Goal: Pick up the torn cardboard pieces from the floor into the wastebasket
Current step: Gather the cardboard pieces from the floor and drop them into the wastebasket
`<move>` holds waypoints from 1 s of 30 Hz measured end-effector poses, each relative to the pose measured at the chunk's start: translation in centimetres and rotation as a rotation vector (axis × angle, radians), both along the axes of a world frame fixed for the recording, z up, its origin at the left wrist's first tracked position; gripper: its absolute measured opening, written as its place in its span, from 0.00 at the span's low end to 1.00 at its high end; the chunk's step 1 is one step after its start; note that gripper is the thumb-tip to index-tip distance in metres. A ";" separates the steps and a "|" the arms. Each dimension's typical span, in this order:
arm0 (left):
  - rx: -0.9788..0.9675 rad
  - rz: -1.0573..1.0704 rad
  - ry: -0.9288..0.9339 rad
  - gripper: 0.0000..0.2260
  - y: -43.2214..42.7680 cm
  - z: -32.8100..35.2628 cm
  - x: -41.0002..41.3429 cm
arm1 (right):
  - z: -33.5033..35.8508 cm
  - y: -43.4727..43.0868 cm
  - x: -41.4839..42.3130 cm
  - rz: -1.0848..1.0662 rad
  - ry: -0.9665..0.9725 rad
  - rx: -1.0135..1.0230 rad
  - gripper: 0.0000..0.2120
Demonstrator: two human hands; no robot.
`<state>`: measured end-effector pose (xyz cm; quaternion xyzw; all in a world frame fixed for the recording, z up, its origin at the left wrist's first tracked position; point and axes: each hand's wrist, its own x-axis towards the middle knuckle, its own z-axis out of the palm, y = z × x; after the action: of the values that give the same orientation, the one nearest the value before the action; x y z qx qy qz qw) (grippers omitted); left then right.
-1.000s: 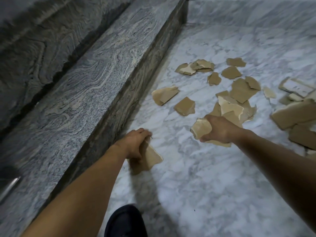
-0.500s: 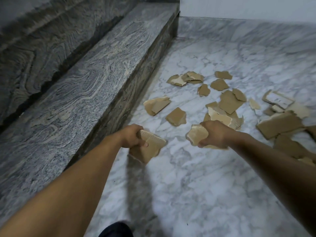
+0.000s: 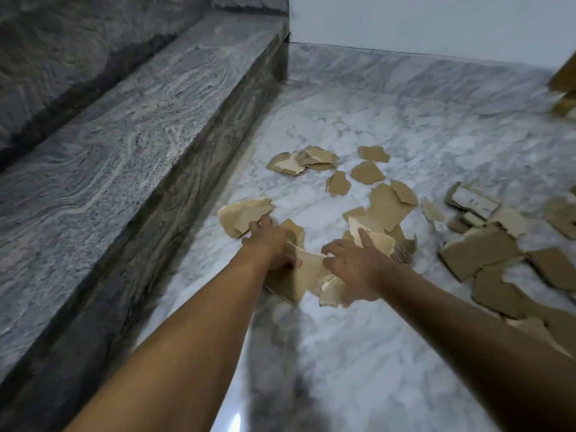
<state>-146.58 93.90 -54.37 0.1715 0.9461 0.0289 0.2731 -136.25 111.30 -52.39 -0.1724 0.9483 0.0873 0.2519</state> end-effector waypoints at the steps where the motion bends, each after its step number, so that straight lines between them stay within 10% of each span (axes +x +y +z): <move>1: -0.002 -0.020 0.004 0.26 0.2 -0.5 -0.2 | -0.1 0.2 -0.1 0.002 0.019 -0.003 0.35; 8: 0.226 0.100 -0.035 0.26 0.5 -0.8 0.8 | -0.5 0.3 0.2 -0.062 0.051 -0.044 0.43; 22: 0.594 0.392 -0.123 0.20 -7.6 3.7 -4.1 | 1.0 1.4 0.4 -0.399 -0.064 -0.438 0.26; 25: 0.453 0.328 -0.108 0.09 -6.6 3.3 -5.8 | 1.9 3.2 -0.4 -0.552 -0.077 -0.456 0.31; 30: -0.027 0.187 0.014 0.37 -4.5 -0.2 -6.9 | 3.1 7.8 -1.7 -0.930 -0.099 -0.575 0.29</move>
<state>-153.47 89.38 -54.57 0.0791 0.9602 0.0403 0.2648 -137.93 119.13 -49.26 0.1989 0.8972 -0.3042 0.2509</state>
